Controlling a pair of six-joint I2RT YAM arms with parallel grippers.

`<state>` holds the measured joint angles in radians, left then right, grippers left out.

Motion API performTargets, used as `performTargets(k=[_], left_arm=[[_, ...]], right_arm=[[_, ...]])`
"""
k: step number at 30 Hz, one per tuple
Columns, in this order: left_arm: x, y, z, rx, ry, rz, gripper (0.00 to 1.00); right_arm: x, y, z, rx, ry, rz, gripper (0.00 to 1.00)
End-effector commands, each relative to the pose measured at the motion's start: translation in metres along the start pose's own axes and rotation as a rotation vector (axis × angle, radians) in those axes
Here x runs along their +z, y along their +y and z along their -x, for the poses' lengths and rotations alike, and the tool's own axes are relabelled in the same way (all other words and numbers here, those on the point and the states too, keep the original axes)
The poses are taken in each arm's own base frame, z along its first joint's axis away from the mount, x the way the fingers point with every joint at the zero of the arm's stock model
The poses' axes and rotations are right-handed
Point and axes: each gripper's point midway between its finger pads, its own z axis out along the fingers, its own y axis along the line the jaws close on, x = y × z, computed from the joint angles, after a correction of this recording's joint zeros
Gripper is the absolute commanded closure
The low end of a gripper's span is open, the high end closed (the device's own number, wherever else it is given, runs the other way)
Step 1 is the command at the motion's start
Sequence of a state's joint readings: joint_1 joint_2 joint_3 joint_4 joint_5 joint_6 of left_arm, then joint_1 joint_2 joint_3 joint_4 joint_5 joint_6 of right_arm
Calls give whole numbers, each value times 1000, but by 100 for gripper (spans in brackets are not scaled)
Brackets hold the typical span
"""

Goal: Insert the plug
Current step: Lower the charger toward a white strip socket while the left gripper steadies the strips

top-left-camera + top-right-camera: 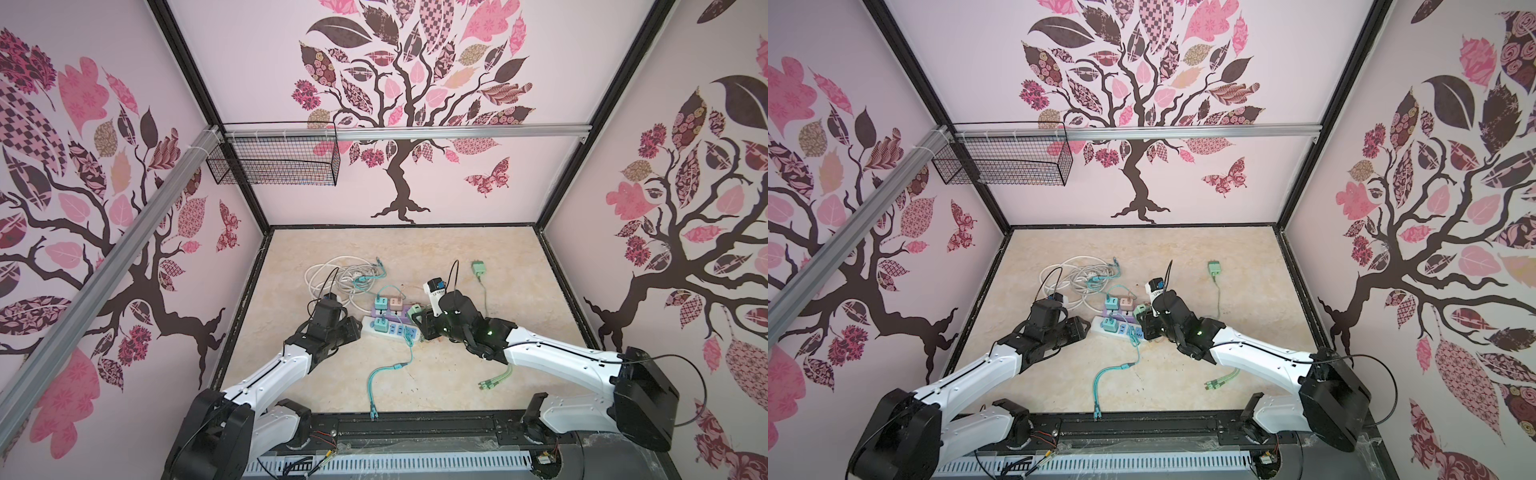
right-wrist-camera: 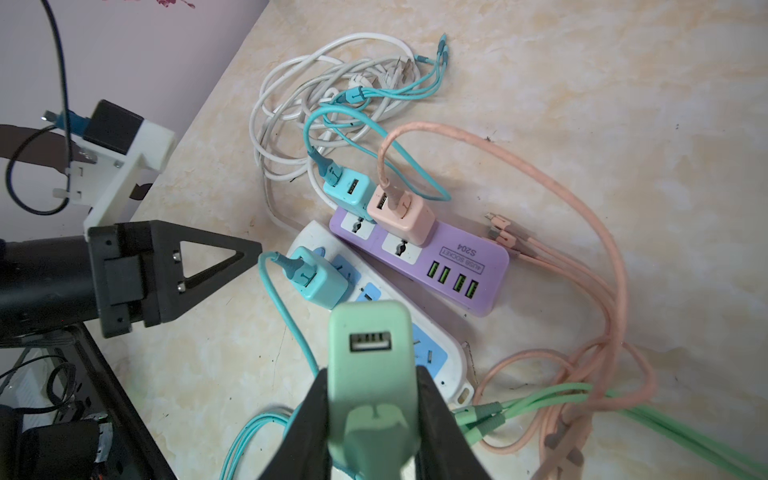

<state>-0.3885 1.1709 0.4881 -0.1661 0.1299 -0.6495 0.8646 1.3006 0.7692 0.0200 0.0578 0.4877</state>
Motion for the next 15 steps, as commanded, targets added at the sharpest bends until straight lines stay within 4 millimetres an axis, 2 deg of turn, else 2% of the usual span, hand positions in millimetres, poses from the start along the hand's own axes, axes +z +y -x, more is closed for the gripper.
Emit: performTargets(k=[1,7,11,15], left_arm=[[1,-18,22,41,-38,-43,61],[7,-21,32,71,-46,-32,63],[15,-20,35,107,-31,-12,64],[29,-18,30,124,19,-3,68]], right_arm=[[9,-1,-8,31,7,-6,82],[16,-5,-20,64,8,-45,83],[21,-8,-17,92,-25,-80,83],[30,-11,-15,120,-40,-119,83]])
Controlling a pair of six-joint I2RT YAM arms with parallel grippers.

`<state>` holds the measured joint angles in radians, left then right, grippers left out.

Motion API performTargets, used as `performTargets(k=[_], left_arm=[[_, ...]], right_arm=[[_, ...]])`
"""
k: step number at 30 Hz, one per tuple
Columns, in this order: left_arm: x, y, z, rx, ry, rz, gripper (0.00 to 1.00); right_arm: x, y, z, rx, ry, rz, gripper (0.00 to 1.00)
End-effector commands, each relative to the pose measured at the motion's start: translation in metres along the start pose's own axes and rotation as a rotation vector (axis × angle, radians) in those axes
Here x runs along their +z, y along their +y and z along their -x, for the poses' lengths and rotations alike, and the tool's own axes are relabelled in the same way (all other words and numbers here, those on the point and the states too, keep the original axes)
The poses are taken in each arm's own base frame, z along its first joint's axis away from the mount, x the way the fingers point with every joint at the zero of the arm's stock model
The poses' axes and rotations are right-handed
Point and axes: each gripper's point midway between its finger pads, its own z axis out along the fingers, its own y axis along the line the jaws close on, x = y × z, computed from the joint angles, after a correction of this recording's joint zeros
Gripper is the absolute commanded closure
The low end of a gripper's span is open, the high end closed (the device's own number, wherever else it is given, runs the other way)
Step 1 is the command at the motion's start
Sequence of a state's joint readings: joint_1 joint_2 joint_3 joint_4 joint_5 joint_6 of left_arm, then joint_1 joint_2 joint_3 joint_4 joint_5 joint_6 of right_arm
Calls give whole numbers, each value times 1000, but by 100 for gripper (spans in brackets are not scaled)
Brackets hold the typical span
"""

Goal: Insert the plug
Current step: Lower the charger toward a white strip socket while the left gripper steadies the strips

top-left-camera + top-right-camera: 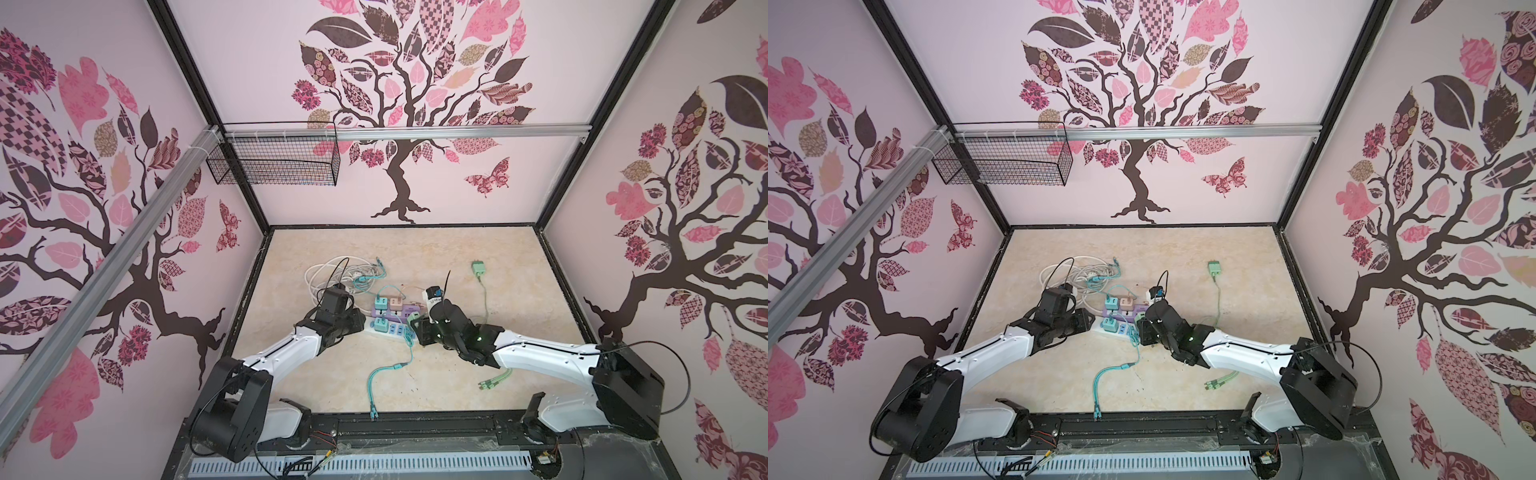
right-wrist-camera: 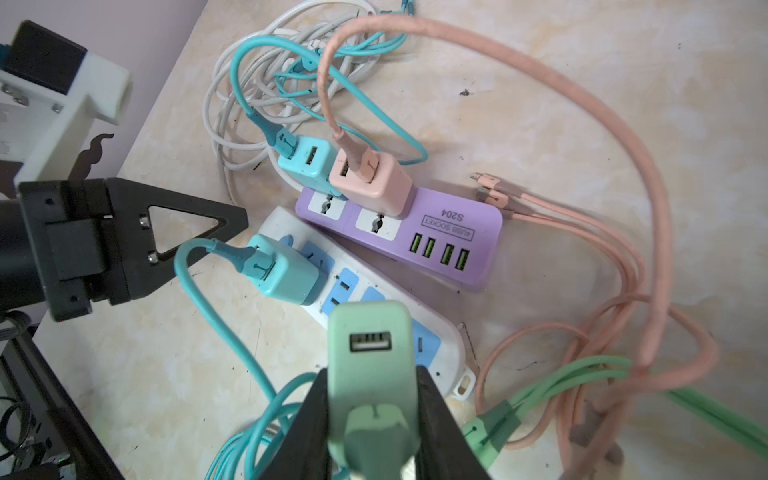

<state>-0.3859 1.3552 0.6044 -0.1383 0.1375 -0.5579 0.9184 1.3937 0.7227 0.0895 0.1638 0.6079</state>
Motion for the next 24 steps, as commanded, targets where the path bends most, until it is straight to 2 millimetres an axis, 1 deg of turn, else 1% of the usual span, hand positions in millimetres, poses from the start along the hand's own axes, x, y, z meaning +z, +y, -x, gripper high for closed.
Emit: performTargets(k=[1,9,14,18,24], left_arm=[[6,-7,12,36,-6,-19,68],[13,-3,0,21,21,-29,72],[15,-1,-7,19,35,-32,73],[18,1,-12,10,47,-42,74],[20,0,-17,4,65,-57,75]], right_arm=[[9,5,16,50,-60,-32,83],[25,9,17,62,-70,-60,83],[31,15,11,69,-43,-49,84],[33,18,4,72,-31,-78,85],[37,10,-7,98,-21,-137,88]])
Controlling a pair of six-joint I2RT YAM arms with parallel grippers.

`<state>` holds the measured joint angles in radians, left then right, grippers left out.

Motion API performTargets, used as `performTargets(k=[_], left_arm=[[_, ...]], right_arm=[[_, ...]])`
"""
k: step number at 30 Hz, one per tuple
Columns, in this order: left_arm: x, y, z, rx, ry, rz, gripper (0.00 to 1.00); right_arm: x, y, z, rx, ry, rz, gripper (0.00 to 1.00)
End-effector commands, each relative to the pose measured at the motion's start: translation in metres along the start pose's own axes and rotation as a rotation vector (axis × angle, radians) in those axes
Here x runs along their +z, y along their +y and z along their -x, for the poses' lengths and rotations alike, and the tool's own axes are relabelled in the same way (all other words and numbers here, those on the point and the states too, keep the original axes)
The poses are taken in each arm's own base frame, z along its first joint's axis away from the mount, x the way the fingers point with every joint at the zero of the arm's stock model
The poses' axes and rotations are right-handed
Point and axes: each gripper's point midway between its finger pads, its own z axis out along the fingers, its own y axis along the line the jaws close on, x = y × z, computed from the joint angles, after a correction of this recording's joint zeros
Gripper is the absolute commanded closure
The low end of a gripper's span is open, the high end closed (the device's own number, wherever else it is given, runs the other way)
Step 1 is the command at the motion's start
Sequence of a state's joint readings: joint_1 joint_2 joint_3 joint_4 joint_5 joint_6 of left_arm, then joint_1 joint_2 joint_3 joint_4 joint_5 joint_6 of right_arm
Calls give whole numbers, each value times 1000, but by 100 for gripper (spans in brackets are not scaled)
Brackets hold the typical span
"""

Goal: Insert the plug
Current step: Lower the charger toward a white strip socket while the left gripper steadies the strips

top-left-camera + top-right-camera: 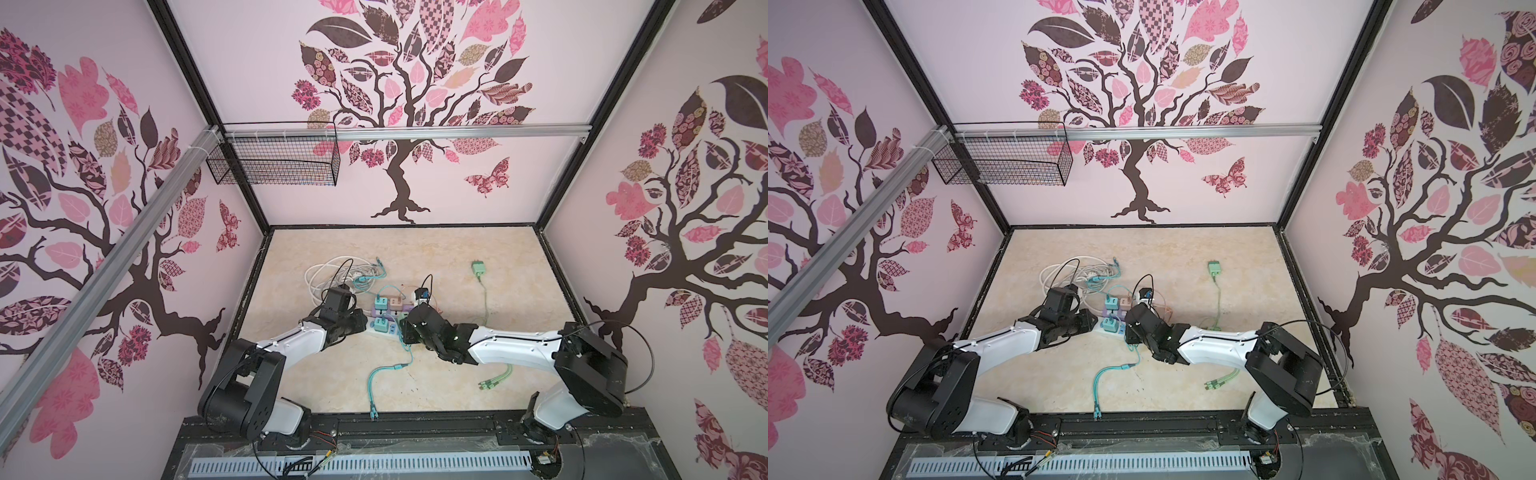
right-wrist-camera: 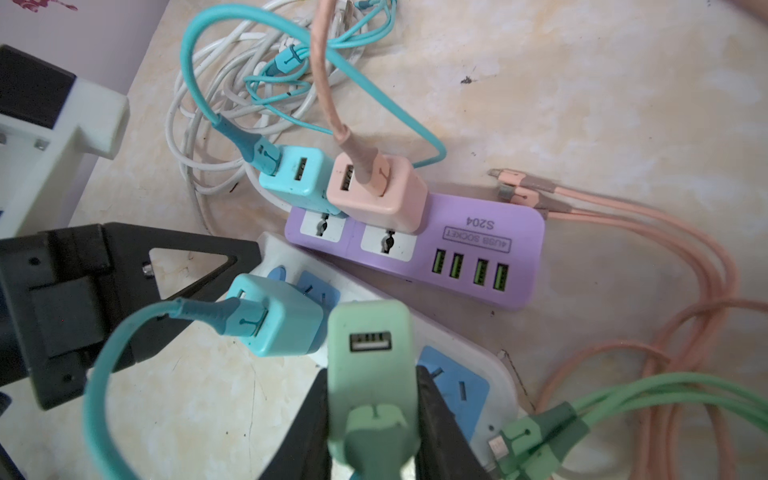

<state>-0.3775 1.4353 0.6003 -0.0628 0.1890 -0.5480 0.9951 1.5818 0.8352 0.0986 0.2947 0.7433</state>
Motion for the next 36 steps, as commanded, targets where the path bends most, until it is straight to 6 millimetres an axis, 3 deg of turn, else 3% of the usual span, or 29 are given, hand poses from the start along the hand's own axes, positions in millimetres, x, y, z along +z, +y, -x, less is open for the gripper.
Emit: performTargets(k=[1,18,36], left_arm=[[4,1,-13,0,35,-25,75],[1,2,-27,-55,21,-71,77],[2,-6,-27,-83,15,-125,77]], right_arm=[[4,-4,1,29,-15,-57,88],[7,-19,-10,53,36,-159,92],[8,-19,-22,75,66,-218,91]])
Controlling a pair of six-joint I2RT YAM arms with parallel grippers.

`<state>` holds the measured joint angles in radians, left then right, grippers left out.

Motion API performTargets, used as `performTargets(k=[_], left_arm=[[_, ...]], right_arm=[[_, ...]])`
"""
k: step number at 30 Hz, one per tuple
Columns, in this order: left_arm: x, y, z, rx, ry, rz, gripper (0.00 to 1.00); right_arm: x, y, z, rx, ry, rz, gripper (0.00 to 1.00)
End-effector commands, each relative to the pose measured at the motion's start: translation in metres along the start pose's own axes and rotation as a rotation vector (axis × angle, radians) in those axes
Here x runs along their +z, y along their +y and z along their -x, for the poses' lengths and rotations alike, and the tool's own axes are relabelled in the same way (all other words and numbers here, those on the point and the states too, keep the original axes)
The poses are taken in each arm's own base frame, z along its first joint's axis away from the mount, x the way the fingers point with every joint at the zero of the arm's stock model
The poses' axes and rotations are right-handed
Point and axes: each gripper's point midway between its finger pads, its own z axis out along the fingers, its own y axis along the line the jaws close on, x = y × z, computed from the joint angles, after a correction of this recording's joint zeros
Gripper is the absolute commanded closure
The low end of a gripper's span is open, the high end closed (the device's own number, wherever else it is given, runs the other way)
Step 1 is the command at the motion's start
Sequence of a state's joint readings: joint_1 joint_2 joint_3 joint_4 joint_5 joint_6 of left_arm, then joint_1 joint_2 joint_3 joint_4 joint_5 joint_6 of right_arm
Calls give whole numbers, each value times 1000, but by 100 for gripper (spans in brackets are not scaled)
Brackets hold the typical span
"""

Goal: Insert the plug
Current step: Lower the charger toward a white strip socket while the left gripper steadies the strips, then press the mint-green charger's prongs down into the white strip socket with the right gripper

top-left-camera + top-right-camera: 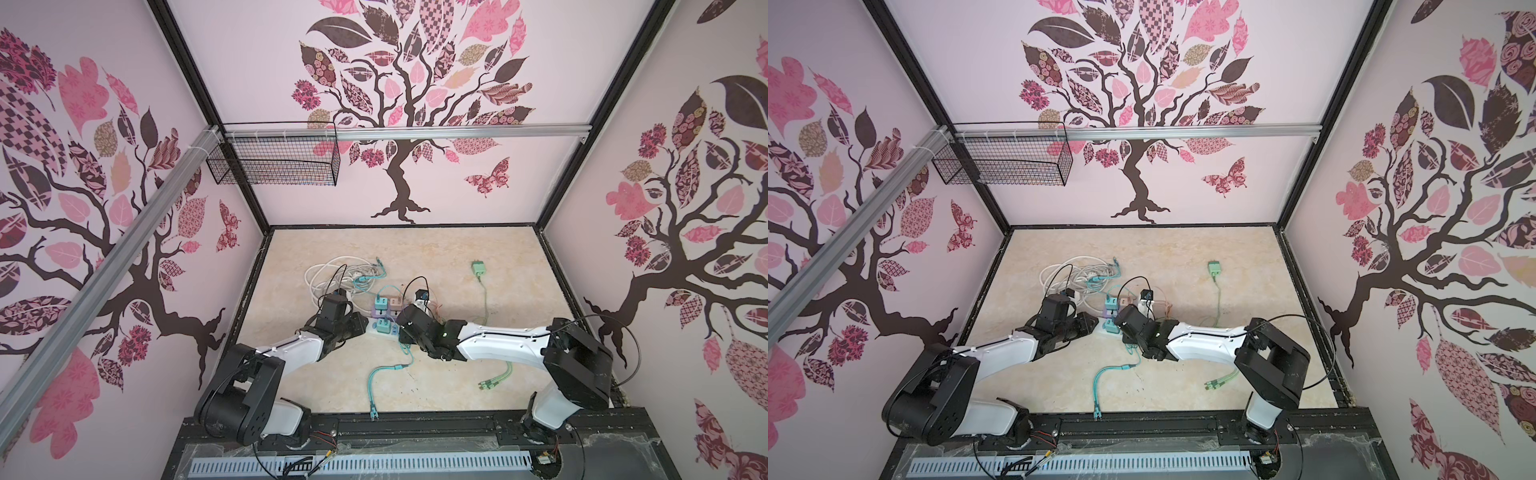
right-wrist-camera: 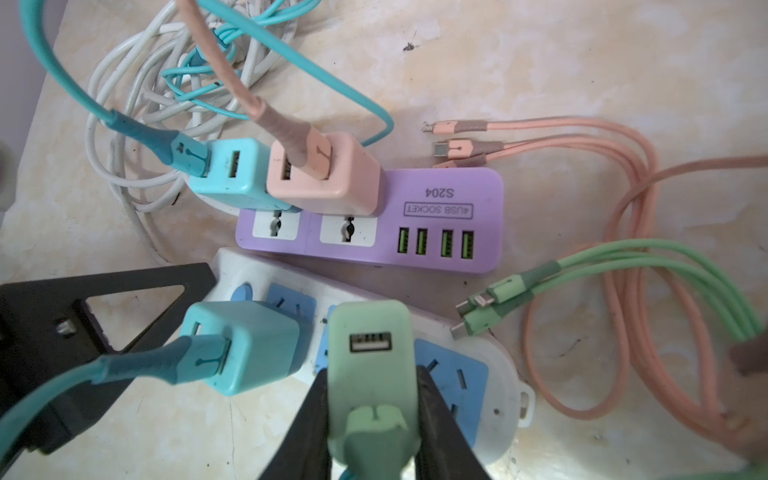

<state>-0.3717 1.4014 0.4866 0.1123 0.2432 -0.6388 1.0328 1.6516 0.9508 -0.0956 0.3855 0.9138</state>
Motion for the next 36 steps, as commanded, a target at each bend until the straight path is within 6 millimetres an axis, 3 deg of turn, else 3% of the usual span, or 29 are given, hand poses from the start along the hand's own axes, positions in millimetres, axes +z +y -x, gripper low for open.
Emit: performTargets(k=[1,14,36], left_arm=[[2,0,-21,-14,66,-30,77],[2,2,-23,-23,66,-31,77],[0,-1,-21,-21,57,-43,78]], right_arm=[[7,-15,-11,-22,26,-85,91],[-3,-33,-6,6,-24,-158,92],[-3,-16,-19,29,13,-93,92]])
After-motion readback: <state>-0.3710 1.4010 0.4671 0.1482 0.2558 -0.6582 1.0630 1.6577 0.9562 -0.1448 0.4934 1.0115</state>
